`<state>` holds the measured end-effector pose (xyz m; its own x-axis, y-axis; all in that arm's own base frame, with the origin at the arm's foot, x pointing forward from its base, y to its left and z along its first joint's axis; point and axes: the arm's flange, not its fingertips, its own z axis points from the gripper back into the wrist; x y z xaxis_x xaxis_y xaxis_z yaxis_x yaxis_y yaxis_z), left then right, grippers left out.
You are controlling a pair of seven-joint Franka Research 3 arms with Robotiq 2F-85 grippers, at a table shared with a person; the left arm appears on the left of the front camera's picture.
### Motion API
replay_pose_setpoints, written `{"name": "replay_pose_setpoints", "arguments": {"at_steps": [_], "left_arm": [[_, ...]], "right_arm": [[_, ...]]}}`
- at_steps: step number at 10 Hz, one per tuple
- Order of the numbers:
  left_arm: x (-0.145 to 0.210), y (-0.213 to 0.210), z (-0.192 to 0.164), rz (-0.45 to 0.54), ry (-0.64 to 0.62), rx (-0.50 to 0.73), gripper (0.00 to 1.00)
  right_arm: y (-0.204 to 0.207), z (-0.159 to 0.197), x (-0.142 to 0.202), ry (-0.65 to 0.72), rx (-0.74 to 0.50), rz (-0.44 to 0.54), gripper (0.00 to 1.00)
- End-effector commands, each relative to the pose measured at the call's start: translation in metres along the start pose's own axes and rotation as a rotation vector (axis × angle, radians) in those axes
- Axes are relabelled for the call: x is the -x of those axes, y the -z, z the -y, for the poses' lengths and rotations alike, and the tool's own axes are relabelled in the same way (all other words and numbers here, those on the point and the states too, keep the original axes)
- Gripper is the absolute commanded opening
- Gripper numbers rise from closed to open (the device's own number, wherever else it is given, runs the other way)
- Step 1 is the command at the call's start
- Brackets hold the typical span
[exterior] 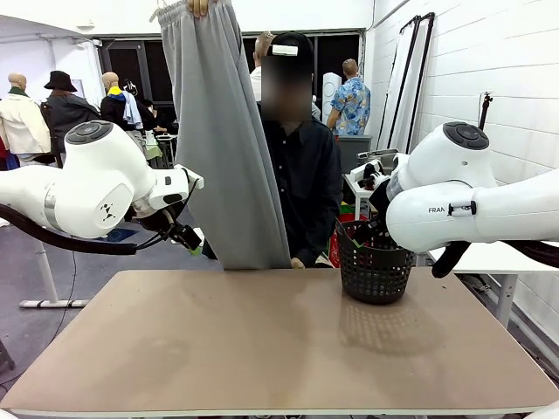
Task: Fold the training pants.
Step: Grab both ends of the Training pants handed by a person.
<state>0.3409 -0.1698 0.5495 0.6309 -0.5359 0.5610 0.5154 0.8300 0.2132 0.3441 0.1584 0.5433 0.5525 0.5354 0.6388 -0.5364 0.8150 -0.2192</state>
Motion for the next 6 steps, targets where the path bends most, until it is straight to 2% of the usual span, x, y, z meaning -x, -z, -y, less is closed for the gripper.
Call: {"name": "replay_pose_setpoints", "arguments": {"at_steps": [1,6], "left_arm": [[0.0001,-0.0001,-0.0009,0.001,0.006,0.003,1.00],[0.0001,-0.0001,-0.0009,0.001,0.006,0.003,1.00]], "right_arm": [[0.0009,-0.0002,0.0008,-0.002,0.005,0.005,1.00],[0.0009,-0.0002,0.0008,-0.002,0.005,0.005,1.00]]}}
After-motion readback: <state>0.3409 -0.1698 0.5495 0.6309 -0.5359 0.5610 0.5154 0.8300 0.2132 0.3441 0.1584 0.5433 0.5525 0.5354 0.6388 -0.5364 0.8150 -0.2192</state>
